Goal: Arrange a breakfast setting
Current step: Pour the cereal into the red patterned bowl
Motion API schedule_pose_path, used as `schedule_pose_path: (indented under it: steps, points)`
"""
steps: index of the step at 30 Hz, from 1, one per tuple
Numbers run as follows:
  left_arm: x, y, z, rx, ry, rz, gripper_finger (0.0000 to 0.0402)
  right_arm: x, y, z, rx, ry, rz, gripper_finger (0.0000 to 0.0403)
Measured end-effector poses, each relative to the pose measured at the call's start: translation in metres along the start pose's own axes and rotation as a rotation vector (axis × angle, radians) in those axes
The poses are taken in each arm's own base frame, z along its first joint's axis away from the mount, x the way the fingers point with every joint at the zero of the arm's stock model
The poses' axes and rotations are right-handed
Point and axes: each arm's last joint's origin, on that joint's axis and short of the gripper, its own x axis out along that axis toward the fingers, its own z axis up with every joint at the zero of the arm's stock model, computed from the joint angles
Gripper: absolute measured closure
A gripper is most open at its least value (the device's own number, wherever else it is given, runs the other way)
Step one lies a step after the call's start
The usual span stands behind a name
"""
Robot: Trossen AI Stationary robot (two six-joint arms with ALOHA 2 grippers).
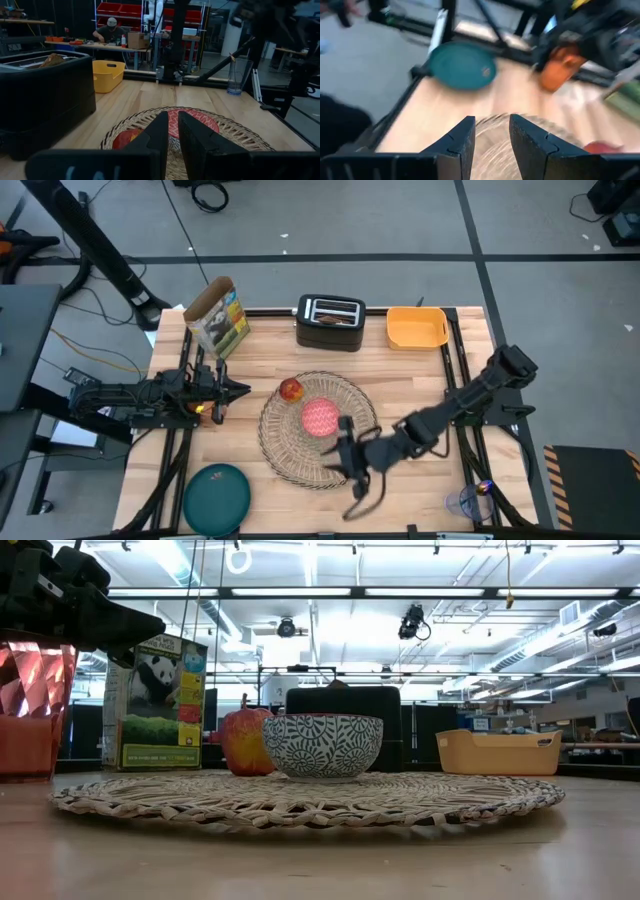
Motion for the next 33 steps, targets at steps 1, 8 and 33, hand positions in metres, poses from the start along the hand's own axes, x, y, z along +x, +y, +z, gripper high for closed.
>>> schedule_pose_path:
  steps: [1, 8, 33]
  points:
    - [0.000, 0.000, 0.000, 0.000, 0.000, -0.001, 0.0351, 0.000, 0.007, -0.003, 0.015, 0.011, 0.014, 0.0274]
    - [0.000, 0.000, 0.003, -0.107, -0.033, -0.005, 0.0351, -0.004, 0.041, -0.028, 0.116, 0.050, 0.075, 0.0274]
    - [0.006, 0.003, 0.069, -0.053, -0.010, 0.359, 0.0350, -0.014, 0.063, -0.057, 0.228, 0.031, -0.083, 0.0274]
